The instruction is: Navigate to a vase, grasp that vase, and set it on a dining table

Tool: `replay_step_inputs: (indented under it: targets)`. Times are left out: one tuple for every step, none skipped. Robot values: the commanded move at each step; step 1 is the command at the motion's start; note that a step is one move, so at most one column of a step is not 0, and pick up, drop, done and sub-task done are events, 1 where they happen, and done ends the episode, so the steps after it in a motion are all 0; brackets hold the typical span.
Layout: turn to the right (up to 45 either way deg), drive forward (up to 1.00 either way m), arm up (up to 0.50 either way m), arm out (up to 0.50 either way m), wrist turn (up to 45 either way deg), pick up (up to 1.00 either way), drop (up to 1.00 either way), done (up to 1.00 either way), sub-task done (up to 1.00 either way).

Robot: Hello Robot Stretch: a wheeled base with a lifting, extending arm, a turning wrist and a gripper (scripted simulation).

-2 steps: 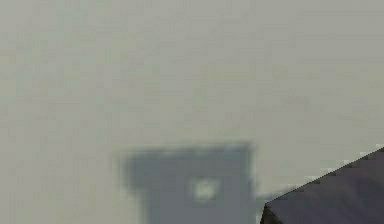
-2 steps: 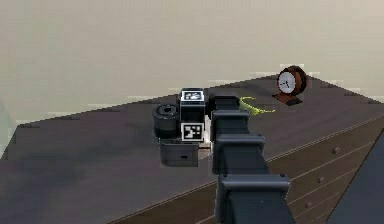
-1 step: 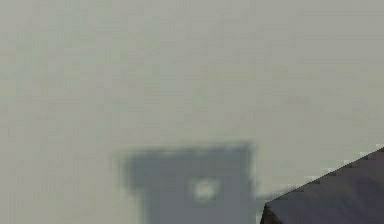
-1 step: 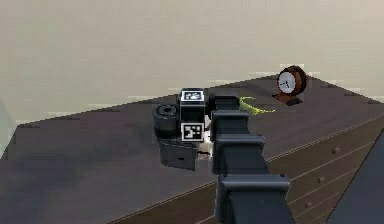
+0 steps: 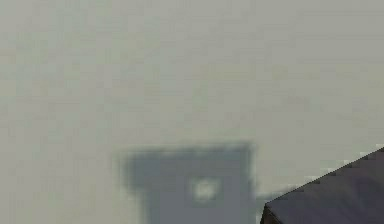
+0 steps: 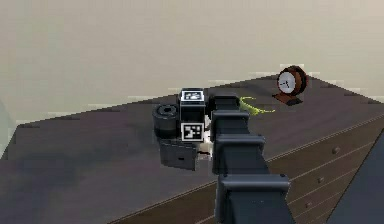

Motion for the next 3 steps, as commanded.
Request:
replay_step_inputs:
  targets:
    - [0.0, 0.00, 0.00, 0.00, -45.0, 0.00, 0.00, 0.00, 0.00]
    - [0.0, 0.00, 0.00, 0.00, -45.0, 0.00, 0.00, 0.00, 0.00]
    - [0.0, 0.00, 0.00, 0.00, -45.0, 0.00, 0.00, 0.00, 0.00]
